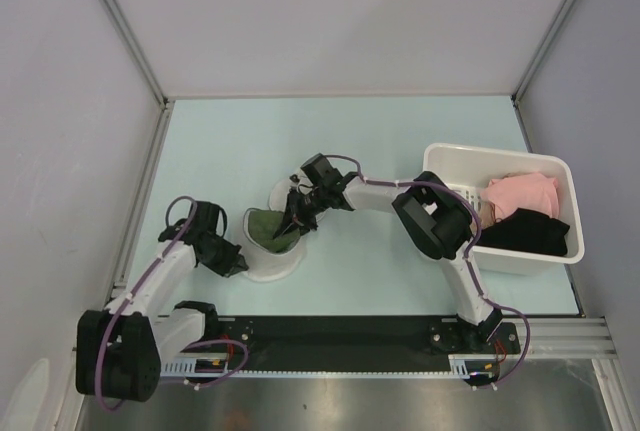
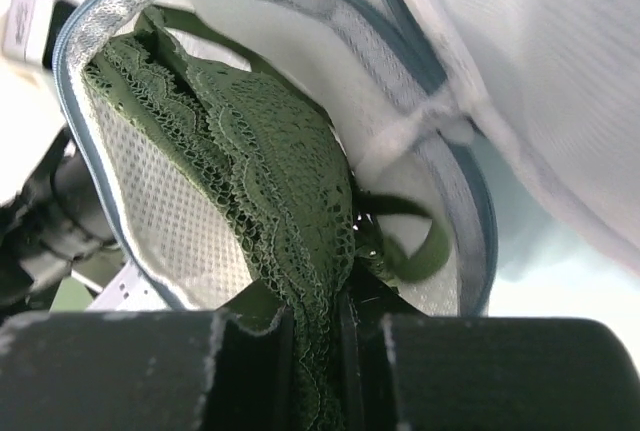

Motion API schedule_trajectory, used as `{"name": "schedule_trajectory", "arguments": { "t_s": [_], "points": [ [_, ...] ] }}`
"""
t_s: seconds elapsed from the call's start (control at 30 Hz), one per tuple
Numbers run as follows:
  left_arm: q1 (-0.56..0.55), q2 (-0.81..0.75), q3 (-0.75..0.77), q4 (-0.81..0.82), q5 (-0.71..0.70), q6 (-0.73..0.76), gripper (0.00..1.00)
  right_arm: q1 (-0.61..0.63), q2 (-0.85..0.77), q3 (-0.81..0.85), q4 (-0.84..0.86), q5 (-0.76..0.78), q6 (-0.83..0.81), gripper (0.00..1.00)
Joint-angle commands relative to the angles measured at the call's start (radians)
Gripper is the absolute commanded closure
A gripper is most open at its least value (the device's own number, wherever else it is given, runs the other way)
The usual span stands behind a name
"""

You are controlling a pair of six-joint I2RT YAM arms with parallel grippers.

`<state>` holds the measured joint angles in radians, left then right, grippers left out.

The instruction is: Place the bra in the laundry bag and zip it closed

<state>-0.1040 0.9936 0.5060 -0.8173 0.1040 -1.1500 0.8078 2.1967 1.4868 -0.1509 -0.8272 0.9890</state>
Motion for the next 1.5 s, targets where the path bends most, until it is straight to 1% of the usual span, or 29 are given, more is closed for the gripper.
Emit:
{"name": "schedule_trajectory", "arguments": {
  "t_s": [0.0, 0.03, 0.07, 0.13, 0.2, 0.27, 0.3, 0.33, 0.4, 0.43, 0.5, 0.57, 0.6, 0.63, 0.7, 0.73, 0.8, 0.83, 0.9, 0.93, 1.07, 1.1, 1.13, 1.23, 1.3, 1.33, 1.37, 1.4, 1.47],
  "points": [
    [0.015, 0.068, 0.016, 0.191, 0.025, 0.11, 0.95, -0.001, -0.051, 0.036, -0.001, -0.076, -0.039, 1.0],
    [0.023, 0.097, 0.012, 0.225, 0.061, 0.124, 0.98, 0.002, -0.052, 0.047, -0.025, -0.084, -0.055, 1.0],
    [0.027, 0.109, 0.014, 0.274, 0.083, 0.136, 0.99, 0.011, -0.046, 0.059, -0.118, -0.079, -0.081, 1.0],
    [0.027, 0.105, 0.025, 0.317, 0.109, 0.183, 1.0, 0.031, -0.038, 0.079, -0.186, -0.085, -0.13, 1.0],
    [0.027, 0.073, 0.042, 0.356, 0.102, 0.228, 1.0, 0.057, -0.032, 0.076, -0.19, -0.053, -0.127, 1.0],
    [0.027, 0.027, 0.077, 0.325, 0.074, 0.251, 0.98, 0.064, -0.014, 0.096, -0.174, -0.027, -0.128, 1.0],
    [0.027, 0.028, 0.092, 0.295, 0.065, 0.263, 0.96, 0.065, 0.001, 0.099, -0.167, 0.009, -0.125, 1.0],
    [0.027, 0.03, 0.101, 0.223, 0.051, 0.256, 0.86, 0.064, 0.014, 0.101, -0.135, 0.016, -0.125, 1.0],
    [0.027, 0.001, 0.115, 0.167, 0.031, 0.228, 0.72, 0.059, 0.044, 0.127, -0.133, 0.036, -0.139, 1.0],
    [0.027, -0.018, 0.121, 0.108, 0.019, 0.217, 0.68, 0.056, 0.052, 0.138, -0.137, 0.04, -0.145, 1.0],
    [0.027, -0.088, 0.143, 0.028, -0.071, 0.177, 0.61, 0.048, 0.06, 0.156, -0.138, 0.054, -0.162, 0.97],
    [0.027, -0.146, 0.196, -0.029, -0.102, 0.211, 0.59, 0.042, 0.06, 0.165, -0.165, 0.071, -0.193, 0.87],
    [0.027, -0.154, 0.221, -0.031, -0.098, 0.237, 0.6, 0.034, 0.061, 0.165, -0.185, 0.074, -0.202, 0.82],
    [0.027, -0.154, 0.27, -0.026, -0.093, 0.257, 0.6, 0.031, 0.063, 0.167, -0.199, 0.077, -0.217, 0.74],
    [0.027, -0.136, 0.322, -0.026, -0.047, 0.303, 0.63, 0.024, 0.06, 0.17, -0.248, 0.082, -0.243, 0.65],
    [0.026, -0.125, 0.371, -0.019, -0.026, 0.317, 0.63, 0.016, 0.048, 0.17, -0.268, 0.085, -0.256, 0.57],
    [0.003, -0.102, 0.413, -0.011, 0.017, 0.352, 0.65, 0.011, 0.026, 0.167, -0.332, 0.099, -0.302, 0.48],
    [-0.006, -0.098, 0.448, -0.002, 0.031, 0.361, 0.65, 0.007, 0.014, 0.17, -0.358, 0.103, -0.315, 0.4],
    [-0.049, -0.089, 0.476, 0.027, 0.083, 0.401, 0.65, 0.002, -0.031, 0.168, -0.416, 0.117, -0.343, 0.32],
    [-0.065, -0.069, 0.498, 0.049, 0.1, 0.407, 0.65, 0.001, -0.044, 0.17, -0.43, 0.126, -0.352, 0.24],
    [-0.184, -0.001, 0.56, 0.081, 0.134, 0.421, 0.67, -0.019, -0.112, 0.176, -0.524, 0.181, -0.374, 0.15],
    [-0.207, 0.013, 0.571, 0.087, 0.132, 0.424, 0.67, -0.022, -0.124, 0.179, -0.551, 0.195, -0.386, 0.12],
    [-0.226, 0.04, 0.597, 0.098, 0.128, 0.427, 0.67, -0.025, -0.133, 0.182, -0.564, 0.21, -0.391, 0.06],
    [-0.281, 0.089, 0.644, 0.112, 0.132, 0.443, 0.67, -0.048, -0.167, 0.185, -0.622, 0.272, -0.398, 0.04],
    [-0.309, 0.143, 0.663, 0.112, 0.132, 0.452, 0.69, -0.087, -0.195, 0.175, -0.686, 0.373, -0.4, 0.04],
    [-0.318, 0.163, 0.677, 0.11, 0.128, 0.455, 0.73, -0.104, -0.209, 0.164, -0.693, 0.407, -0.403, 0.04],
    [-0.332, 0.204, 0.681, 0.106, 0.126, 0.452, 0.83, -0.119, -0.222, 0.13, -0.696, 0.484, -0.401, 0.05],
    [-0.339, 0.221, 0.684, 0.095, 0.122, 0.449, 0.85, -0.151, -0.245, 0.115, -0.687, 0.519, -0.401, 0.05],
    [-0.373, 0.266, 0.697, 0.086, 0.074, 0.452, 0.87, -0.177, -0.255, 0.084, -0.659, 0.592, -0.408, 0.12]
  ]
}}
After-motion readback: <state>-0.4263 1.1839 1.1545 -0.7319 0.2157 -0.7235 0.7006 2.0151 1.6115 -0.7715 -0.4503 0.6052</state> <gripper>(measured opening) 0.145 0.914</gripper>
